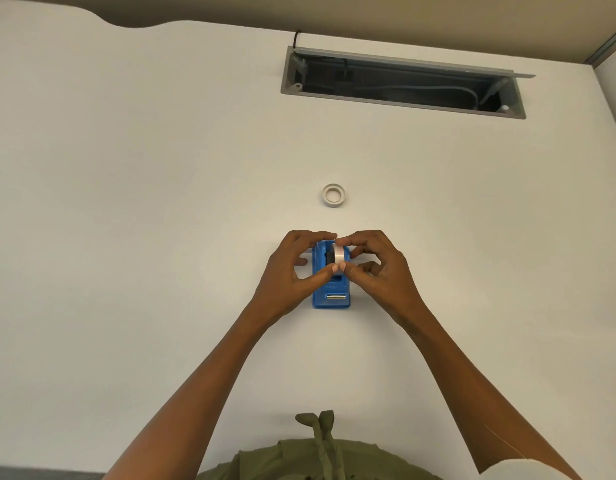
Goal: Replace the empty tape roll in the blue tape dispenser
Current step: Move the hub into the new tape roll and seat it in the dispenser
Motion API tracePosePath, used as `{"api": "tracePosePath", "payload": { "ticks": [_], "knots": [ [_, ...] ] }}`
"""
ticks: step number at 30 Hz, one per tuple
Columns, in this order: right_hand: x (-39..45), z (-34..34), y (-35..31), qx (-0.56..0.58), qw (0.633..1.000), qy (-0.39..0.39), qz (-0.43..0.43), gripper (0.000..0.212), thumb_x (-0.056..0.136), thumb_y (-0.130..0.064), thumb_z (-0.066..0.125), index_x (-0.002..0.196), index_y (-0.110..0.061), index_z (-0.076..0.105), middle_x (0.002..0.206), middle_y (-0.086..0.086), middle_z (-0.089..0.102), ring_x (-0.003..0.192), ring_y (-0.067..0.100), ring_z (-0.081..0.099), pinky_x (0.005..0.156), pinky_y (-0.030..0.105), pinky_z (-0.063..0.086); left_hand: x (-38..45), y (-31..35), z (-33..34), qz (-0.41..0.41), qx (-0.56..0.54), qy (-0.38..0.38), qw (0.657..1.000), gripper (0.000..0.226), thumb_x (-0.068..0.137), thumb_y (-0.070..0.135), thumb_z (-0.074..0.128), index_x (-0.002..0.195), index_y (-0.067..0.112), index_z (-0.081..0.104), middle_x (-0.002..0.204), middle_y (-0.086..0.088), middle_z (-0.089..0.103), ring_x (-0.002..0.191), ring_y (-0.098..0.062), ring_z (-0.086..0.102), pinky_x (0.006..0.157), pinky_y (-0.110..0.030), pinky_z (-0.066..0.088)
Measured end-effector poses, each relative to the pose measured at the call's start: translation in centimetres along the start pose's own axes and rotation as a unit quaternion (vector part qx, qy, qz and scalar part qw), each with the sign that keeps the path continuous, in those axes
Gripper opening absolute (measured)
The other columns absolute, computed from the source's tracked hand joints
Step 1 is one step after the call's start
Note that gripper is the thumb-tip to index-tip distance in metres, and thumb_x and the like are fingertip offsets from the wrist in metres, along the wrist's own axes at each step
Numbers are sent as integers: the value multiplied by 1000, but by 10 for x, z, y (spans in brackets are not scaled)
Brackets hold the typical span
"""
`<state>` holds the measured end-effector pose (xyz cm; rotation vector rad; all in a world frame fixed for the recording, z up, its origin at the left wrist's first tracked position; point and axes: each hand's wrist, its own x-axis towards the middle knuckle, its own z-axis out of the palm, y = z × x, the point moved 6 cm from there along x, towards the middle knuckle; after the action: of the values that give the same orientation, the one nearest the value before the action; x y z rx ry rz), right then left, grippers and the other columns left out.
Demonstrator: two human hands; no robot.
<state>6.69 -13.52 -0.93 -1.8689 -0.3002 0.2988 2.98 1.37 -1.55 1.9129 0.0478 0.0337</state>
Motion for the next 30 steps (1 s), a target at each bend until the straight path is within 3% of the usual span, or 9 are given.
{"api": "tracePosePath", "payload": {
  "ticks": [5,8,12,15,18,20,23,27,30],
  "knots": [
    [5,1,4,16,999,2,41,23,77,-9,71,99,-14,65,102,-8,58,89,9,57,68,18,50,1,-2,0,-6,5,-5,1000,38,76,37,66,105,54,47,109,25,49,102,12,50,78,-6,46],
    [8,2,5,28,998,10,61,21,76,-5,69,95,-14,64,102,0,59,86,9,56,67,13,49,1,-3,0,-7,6,-6,1000,35,75,36,66,106,48,52,109,23,49,102,12,49,79,-6,45],
    [10,4,7,36,996,16,80,18,78,-2,65,92,-13,64,102,5,60,84,9,55,71,12,48,0,-3,0,-10,8,-6,1000,37,75,36,66,104,52,50,109,26,47,102,15,48,79,-5,44],
    [11,5,7,65,994,16,92,13,80,-4,62,90,-12,64,98,6,61,83,13,55,74,21,49,1,-5,0,-12,6,-7,1000,38,75,35,67,106,50,50,109,25,48,102,14,48,80,-6,44],
    [13,5,10,78,991,22,111,9,82,-7,62,91,-8,65,101,15,63,89,31,57,80,40,51,0,-5,0,-15,4,-6,1000,45,74,34,69,108,53,47,112,24,49,103,12,49,80,-6,45],
    [15,5,11,87,988,26,126,9,83,-9,63,91,-7,66,101,16,65,94,39,57,82,45,52,0,-5,0,-17,-2,-6,1000,49,75,33,70,110,54,45,115,22,51,106,10,49,81,-7,45],
    [17,6,12,100,983,27,154,8,83,-11,64,89,-8,68,95,12,67,89,33,59,74,38,52,0,-4,0,-17,-5,-3,1000,49,74,34,71,108,57,45,117,17,53,107,7,51,81,-9,46],
    [18,5,14,129,977,29,169,10,84,-15,65,87,-8,71,85,5,69,72,11,59,62,23,47,-1,-2,-1,-9,-8,4,1000,38,75,36,68,102,54,49,111,20,53,104,4,52,80,-14,49],
    [13,4,14,149,979,4,141,14,86,-17,63,98,-14,71,94,2,68,80,11,60,64,21,49,-1,-1,0,-8,0,0,1000,31,78,36,66,102,50,53,109,22,52,104,4,52,82,-18,50]
  ]
}}
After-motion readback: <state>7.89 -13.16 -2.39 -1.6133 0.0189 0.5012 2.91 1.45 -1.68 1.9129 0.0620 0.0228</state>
